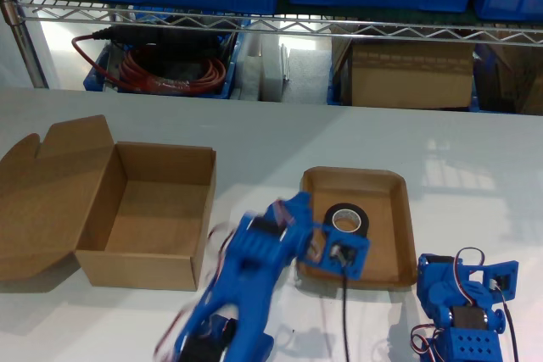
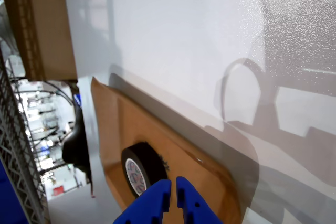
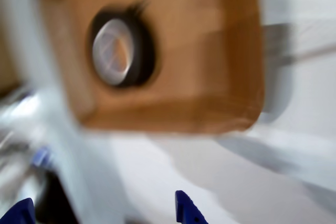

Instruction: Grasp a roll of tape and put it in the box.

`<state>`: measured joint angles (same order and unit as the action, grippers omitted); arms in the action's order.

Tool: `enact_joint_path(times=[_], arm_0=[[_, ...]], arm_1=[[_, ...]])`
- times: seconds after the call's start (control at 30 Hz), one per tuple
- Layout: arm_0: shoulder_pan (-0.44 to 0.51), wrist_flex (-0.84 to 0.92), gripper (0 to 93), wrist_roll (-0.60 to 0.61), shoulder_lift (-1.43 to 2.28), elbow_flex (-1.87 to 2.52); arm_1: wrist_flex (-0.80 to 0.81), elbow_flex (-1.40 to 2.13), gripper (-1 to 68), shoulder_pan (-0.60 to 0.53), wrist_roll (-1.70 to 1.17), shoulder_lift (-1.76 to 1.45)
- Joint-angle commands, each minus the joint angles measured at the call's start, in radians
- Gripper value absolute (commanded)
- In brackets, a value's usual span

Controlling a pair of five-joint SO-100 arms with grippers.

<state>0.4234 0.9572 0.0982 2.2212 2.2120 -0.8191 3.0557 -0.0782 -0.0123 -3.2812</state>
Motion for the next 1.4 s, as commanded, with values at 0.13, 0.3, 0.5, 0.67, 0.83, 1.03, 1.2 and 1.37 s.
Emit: enact_joint_path(times=[0.13,0.3,0.5,0.67,0.83,1.03,1.2,1.37], arm_0=[[0.117,0.196,34.7,0.066,-0.703,-0.681],[0.13,0.262,33.5,0.049,-0.868,-0.799],[0.132,0.264,31.0,0.041,-0.95,-0.839],[0.135,0.264,28.9,0.034,-1.039,-0.927],[0.133,0.265,26.1,0.02,-1.085,-0.959],[0.144,0.259,-0.2,0.034,-1.124,-1.029],[0.124,0.255,-0.2,0.061,-1.046,-1.034],[-0.026,0.265,-0.2,0.098,-0.753,-1.028]], arm_1=[[0.005,0.014,0.3,-0.003,0.003,-0.006],[0.005,0.014,0.3,-0.003,0.003,-0.006],[0.005,0.014,0.3,-0.003,0.003,-0.006],[0.005,0.014,0.3,-0.003,0.003,-0.006],[0.005,0.014,0.3,-0.003,0.003,-0.006],[0.005,0.014,0.3,-0.003,0.003,-0.006],[0.005,0.014,0.3,-0.003,0.003,-0.006],[0.005,0.014,0.3,-0.003,0.003,-0.006]])
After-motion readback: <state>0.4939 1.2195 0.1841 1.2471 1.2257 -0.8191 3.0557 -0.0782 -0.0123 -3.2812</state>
